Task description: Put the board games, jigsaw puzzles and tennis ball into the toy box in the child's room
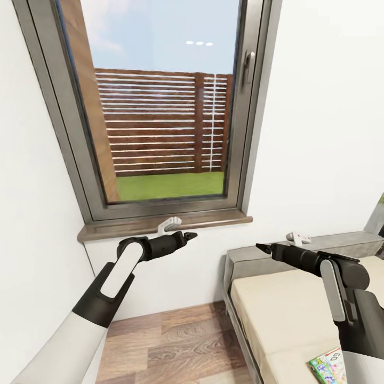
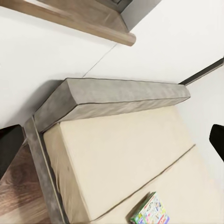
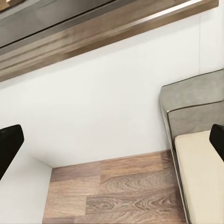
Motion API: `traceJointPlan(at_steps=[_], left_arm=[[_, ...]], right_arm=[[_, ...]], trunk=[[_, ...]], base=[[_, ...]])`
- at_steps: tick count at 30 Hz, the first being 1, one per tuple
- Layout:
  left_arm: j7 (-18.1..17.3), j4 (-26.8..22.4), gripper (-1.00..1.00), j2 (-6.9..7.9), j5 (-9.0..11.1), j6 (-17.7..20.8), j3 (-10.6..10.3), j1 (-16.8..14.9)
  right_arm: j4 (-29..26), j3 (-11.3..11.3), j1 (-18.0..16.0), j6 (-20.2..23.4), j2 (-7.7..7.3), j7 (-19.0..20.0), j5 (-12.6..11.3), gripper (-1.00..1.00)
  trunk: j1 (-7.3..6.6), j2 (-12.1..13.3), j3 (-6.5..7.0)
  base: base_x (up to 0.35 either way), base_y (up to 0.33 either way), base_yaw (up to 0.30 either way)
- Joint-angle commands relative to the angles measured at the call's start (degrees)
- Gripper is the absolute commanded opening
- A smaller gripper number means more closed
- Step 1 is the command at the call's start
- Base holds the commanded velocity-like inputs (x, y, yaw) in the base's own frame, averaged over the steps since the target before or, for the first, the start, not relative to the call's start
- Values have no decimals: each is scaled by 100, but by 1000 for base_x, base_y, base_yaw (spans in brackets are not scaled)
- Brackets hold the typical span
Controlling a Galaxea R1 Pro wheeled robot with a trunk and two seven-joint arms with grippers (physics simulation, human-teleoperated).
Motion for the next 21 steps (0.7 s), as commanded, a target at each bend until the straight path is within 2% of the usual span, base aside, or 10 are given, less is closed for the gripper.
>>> traceJointPlan(at_steps=[1, 13, 21], left_arm=[[57, -6, 100, -1, 61, 8, -1, -4], [57, 4, 100, -7, 61, -4, -3, -4], [57, 294, 100, -8, 67, -40, 31, -5]], right_arm=[[-2, -6, -5, 31, 0, 10, -14, 100], [-5, -14, -8, 31, 0, 10, -12, 100], [48, -35, -19, 31, -18, 6, -2, 100]], trunk=[[0, -4, -7], [0, -4, -7], [0, -4, -7]], base=[[28, 0, -11], [9, 0, -8], [1, 0, -146]])
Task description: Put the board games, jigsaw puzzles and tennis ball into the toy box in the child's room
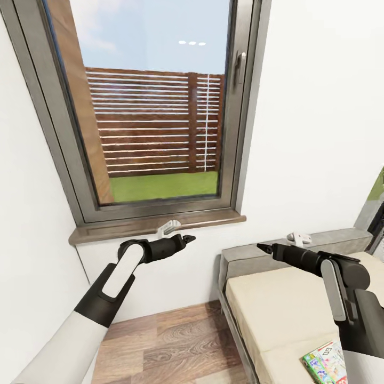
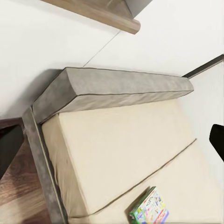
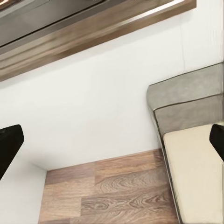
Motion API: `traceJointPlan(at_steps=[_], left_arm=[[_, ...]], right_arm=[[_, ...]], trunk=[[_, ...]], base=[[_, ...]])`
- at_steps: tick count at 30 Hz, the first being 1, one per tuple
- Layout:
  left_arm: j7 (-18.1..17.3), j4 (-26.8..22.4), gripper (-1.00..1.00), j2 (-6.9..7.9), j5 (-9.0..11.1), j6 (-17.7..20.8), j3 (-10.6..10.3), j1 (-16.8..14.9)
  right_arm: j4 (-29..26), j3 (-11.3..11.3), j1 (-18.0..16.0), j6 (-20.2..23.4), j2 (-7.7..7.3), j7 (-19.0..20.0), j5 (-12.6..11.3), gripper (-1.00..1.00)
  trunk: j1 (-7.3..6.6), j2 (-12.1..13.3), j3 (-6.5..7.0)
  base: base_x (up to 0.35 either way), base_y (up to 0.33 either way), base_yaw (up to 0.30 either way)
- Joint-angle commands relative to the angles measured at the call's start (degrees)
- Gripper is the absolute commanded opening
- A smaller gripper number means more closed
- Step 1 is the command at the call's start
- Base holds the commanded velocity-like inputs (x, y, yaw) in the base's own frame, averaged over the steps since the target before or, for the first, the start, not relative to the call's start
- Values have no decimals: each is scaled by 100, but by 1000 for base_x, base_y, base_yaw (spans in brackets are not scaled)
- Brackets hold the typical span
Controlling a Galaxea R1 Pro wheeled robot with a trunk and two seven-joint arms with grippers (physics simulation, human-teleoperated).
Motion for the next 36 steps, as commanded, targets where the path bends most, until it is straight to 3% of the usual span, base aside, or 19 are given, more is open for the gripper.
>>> traceJointPlan(at_steps=[1, 5, 8, 15, 36], left_arm=[[57, 113, 100, 0, 62, -31, 0, 1], [55, 444, 100, -2, 63, -164, 3, 31], [-15, 541, 100, 76, 62, -122, -17, 129], [-15, 644, 100, 76, 62, -122, -17, 355], [-15, 644, 100, 76, 62, -122, -17, 363]], right_arm=[[5, -18, -6, 31, -2, 6, -12, 100], [26, -39, -7, 31, -7, 2, -10, 100], [124, -137, -55, 31, -105, -65, 40, 100], [349, -263, -55, 31, -331, -65, 40, 100], [685, -263, -55, 31, -335, -65, 40, 100]], trunk=[[0, -4, -7], [0, -4, -7], [0, -4, -7], [0, -4, -7], [0, -4, -7]], base=[[0, 0, -104], [0, 0, -80], [0, 0, 0], [0, 0, 0], [0, 0, 0]])
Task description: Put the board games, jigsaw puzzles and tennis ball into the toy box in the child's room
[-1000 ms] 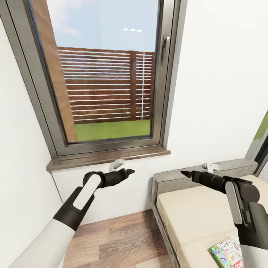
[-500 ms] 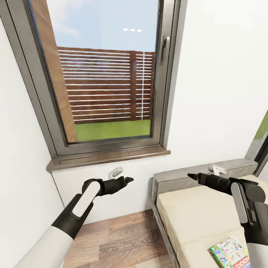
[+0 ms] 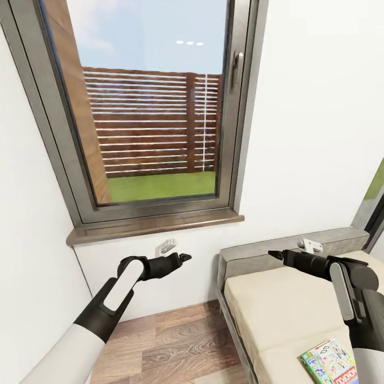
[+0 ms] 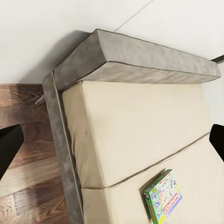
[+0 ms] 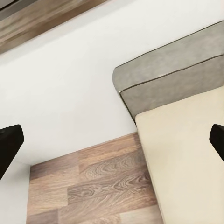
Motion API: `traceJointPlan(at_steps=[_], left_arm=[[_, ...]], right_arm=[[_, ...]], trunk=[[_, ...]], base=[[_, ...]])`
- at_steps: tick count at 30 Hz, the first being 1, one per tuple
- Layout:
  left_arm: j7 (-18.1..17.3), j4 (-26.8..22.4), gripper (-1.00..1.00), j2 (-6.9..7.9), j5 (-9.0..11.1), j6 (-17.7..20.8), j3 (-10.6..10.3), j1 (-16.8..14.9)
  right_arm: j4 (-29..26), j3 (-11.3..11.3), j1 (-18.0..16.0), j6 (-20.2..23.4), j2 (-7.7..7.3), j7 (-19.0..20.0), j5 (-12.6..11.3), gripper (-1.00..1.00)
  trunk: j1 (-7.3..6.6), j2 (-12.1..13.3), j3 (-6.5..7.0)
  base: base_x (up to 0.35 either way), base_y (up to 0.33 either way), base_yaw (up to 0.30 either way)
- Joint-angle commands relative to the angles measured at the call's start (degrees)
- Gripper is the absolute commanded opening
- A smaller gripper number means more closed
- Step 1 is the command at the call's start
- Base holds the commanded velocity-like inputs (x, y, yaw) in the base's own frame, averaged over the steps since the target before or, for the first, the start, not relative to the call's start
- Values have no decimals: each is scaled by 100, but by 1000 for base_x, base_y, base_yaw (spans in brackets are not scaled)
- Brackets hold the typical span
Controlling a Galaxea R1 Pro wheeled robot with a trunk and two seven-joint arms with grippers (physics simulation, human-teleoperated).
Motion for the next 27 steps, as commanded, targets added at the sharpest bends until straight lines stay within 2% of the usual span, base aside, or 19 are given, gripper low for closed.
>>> traceJointPlan(at_steps=[1, 19, 23, 27], left_arm=[[56, -6, 100, 0, 60, 7, -2, -4], [56, -6, 100, 0, 60, 7, -2, -4], [75, -102, 100, 32, 68, 1, 1, -2], [22, -50, 100, 59, 65, -39, 1, 82]], right_arm=[[-2, -6, -5, 31, 0, 4, -20, 100], [-2, -6, -5, 31, 0, 4, -20, 100], [-132, 59, -12, 31, 117, 48, -13, 100], [-260, -30, 9, 31, -14, 80, -13, 100]], trunk=[[0, -4, -7], [0, -4, -7], [88, -165, -78], [176, -325, -150]], base=[[0, 0, 0], [0, 0, 0], [0, 0, 0], [0, 0, 0]])
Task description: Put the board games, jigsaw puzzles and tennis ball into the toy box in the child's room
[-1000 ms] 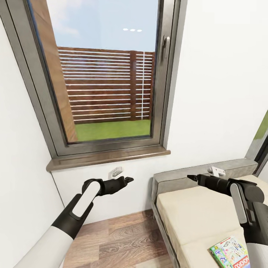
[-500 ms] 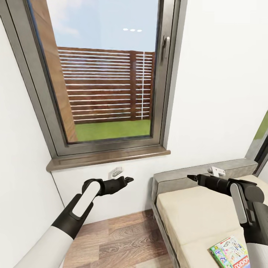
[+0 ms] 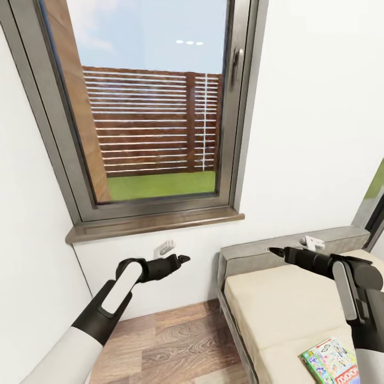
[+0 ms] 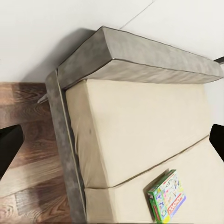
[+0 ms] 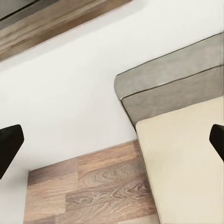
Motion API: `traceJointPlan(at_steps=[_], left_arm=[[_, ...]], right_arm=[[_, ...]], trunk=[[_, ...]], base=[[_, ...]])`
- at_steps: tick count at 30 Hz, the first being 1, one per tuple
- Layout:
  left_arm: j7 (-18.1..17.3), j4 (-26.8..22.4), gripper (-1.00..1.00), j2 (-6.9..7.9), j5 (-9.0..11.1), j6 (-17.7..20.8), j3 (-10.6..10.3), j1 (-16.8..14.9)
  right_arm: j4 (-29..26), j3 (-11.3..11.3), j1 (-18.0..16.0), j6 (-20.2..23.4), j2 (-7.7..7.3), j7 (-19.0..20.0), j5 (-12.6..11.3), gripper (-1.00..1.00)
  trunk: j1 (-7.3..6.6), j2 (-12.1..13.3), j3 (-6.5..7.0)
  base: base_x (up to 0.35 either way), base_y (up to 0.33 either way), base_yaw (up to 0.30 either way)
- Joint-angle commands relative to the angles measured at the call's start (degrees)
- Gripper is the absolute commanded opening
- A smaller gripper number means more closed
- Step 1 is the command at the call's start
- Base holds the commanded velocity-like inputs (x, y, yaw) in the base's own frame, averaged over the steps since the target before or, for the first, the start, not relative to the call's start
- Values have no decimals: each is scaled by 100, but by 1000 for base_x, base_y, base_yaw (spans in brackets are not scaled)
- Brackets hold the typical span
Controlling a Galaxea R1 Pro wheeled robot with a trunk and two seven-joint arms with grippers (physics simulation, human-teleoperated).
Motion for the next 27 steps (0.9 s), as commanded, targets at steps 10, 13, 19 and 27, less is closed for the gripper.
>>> traceJointPlan(at_steps=[10, 13, 19, 27], left_arm=[[-191, 308, 100, 26, 36, -63, -6, 86], [-229, 356, 100, 28, 30, -72, -6, 110], [-268, 398, 100, 27, 23, -81, -8, 155], [-287, 422, 100, 27, 18, -85, -5, 187]], right_arm=[[256, -203, 13, 32, -324, 29, -21, 100], [353, -222, 15, 32, -421, 33, -16, 100], [1077, -245, 7, 32, -554, 43, -17, 100], [1463, -273, -1, 32, -697, 46, -38, 100]], trunk=[[220, -407, -186], [286, -527, -240], [418, -767, -348], [594, -1088, -492]], base=[[0, 0, 0], [0, 0, 0], [0, 0, 0], [0, 0, 0]])
